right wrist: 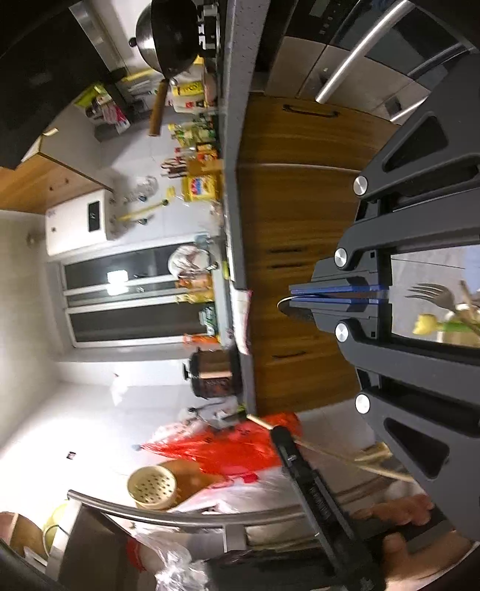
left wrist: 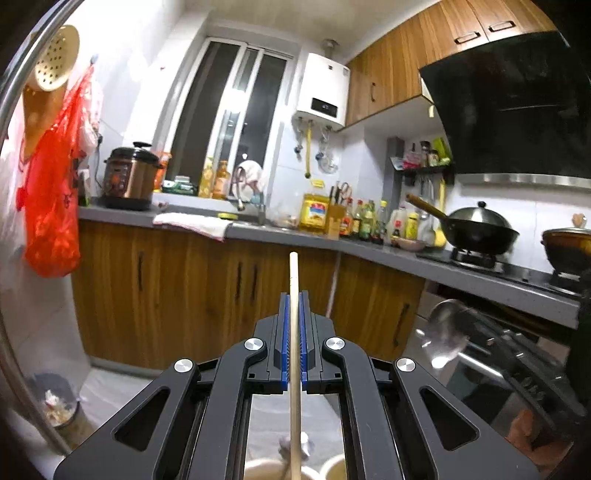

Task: Organize utensils
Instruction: 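Lift the spoon and chopstick and carry them above the ceramic holder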

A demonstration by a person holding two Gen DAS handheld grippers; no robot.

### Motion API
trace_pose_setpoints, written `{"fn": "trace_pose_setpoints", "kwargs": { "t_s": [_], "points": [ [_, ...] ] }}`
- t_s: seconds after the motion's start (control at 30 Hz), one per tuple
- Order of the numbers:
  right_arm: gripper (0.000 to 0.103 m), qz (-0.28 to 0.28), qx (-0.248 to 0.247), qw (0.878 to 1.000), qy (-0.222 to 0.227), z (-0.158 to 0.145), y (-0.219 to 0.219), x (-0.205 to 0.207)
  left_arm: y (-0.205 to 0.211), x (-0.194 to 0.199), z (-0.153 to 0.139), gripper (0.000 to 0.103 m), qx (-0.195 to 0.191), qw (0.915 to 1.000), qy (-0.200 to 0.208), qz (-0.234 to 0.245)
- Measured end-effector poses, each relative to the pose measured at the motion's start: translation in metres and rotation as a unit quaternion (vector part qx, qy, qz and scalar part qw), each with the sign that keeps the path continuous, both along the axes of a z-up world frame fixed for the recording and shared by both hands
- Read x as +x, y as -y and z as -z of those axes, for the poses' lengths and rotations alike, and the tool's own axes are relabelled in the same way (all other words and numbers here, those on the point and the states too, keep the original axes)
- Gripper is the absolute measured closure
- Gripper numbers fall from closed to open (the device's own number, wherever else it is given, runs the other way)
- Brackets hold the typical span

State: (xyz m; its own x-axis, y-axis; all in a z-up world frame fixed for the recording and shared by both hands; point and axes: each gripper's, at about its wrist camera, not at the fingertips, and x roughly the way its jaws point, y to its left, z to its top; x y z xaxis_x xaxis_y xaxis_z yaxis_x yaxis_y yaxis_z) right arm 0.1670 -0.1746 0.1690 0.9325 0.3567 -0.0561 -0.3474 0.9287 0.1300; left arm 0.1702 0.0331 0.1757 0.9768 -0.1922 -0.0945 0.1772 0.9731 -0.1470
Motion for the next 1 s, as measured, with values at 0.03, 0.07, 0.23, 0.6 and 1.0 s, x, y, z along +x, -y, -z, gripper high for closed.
{"fn": "trace_pose_setpoints", "kwargs": {
  "t_s": [0.03, 0.07, 0.23, 0.6, 1.0],
  "points": [
    [0.101, 0.003, 0.0, 1.0, 0.005, 0.0, 0.0, 0.001, -0.001, 0.006, 0.004, 0.098, -0.001, 1.0, -0.002, -0.002],
    [0.101, 0.005, -0.002, 1.0, 0.008, 0.0, -0.001, 0.002, -0.001, 0.009, 0.006, 0.098, 0.0, 1.0, -0.005, -0.006],
    [0.101, 0.015, -0.021, 1.0, 0.011, 0.013, -0.01, 0.009, -0.002, 0.019, 0.025, 0.098, 0.004, 0.9998, -0.009, -0.014],
    [0.101, -0.001, -0.058, 0.998, -0.004, 0.047, -0.024, 0.007, 0.007, 0.013, 0.036, 0.098, 0.042, 0.9989, -0.02, -0.004],
    [0.101, -0.069, -0.074, 0.995, -0.003, 0.072, -0.03, -0.014, -0.003, -0.021, 0.077, 0.098, 0.05, 0.9939, -0.096, 0.02]
  ]
}}
